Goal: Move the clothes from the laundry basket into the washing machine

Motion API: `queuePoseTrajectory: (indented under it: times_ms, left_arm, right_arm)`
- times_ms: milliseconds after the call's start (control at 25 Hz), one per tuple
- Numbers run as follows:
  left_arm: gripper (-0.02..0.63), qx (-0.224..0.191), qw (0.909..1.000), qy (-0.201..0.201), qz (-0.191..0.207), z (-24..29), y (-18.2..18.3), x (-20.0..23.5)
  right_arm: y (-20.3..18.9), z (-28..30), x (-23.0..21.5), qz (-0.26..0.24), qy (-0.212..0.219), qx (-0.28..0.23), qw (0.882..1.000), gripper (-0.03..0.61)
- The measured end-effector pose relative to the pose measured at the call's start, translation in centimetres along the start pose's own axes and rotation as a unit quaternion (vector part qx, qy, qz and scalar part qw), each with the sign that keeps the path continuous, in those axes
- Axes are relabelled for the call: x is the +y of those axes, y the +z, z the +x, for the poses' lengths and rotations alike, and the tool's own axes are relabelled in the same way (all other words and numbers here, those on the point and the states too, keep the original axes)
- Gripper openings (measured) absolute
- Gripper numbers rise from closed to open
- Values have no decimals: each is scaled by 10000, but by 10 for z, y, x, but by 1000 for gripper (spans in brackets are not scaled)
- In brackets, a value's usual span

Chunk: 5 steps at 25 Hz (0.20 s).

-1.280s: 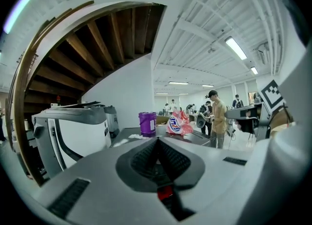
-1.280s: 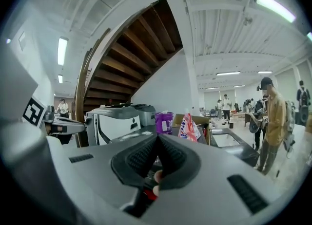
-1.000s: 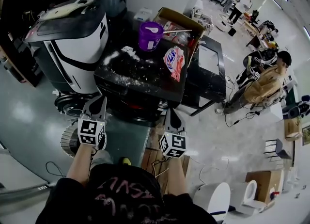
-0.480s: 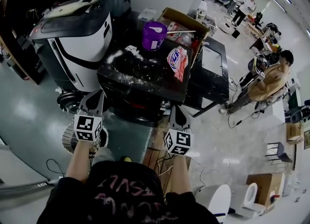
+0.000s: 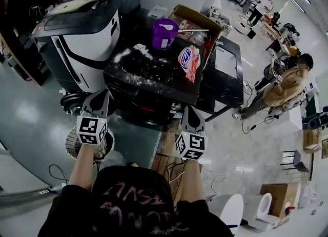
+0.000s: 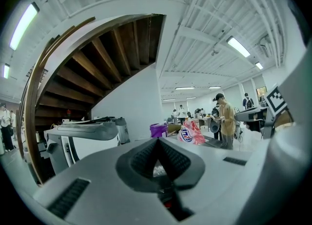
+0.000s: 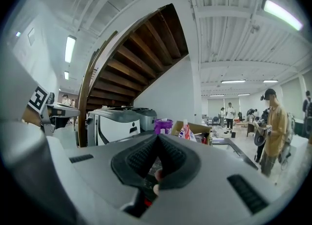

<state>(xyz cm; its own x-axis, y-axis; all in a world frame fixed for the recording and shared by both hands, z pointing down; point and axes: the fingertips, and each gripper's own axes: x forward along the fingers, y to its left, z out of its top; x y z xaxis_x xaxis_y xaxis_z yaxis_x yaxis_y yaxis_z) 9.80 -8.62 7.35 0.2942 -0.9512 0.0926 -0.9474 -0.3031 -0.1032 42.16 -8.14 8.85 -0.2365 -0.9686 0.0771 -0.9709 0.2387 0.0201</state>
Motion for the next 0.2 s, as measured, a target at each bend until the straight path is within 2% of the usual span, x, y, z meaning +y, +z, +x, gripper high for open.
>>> queuePoseTrajectory:
  times_ms: [200]
  left_arm:
    - [11, -47, 10000, -10, 60, -3, 2, -1]
  right_arm:
    - [1, -3, 1, -2, 28, -24, 10000, 2]
